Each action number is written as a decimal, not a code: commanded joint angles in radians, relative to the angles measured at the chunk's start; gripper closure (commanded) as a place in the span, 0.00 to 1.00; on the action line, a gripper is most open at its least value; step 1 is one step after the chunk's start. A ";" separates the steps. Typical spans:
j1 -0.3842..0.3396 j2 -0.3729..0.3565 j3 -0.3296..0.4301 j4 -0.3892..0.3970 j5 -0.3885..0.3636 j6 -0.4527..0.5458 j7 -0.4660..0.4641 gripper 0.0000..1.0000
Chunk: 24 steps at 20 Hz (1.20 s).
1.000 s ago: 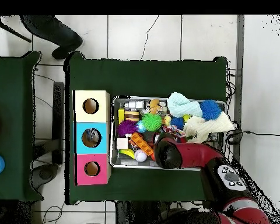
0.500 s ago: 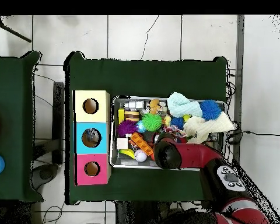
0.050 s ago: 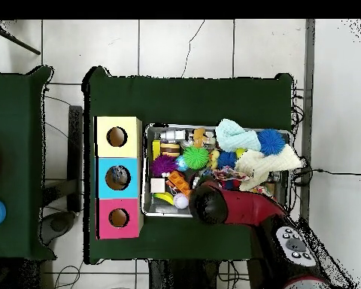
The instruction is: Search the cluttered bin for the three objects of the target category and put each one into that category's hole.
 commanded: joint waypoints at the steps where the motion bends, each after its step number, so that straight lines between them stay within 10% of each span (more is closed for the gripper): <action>1: 0.062 -0.136 -0.072 0.082 0.102 0.243 0.176 1.00; 15: 0.152 -0.154 -0.087 0.241 0.248 0.121 0.285 1.00; 24: 0.222 -0.190 -0.055 0.208 0.294 0.151 0.215 1.00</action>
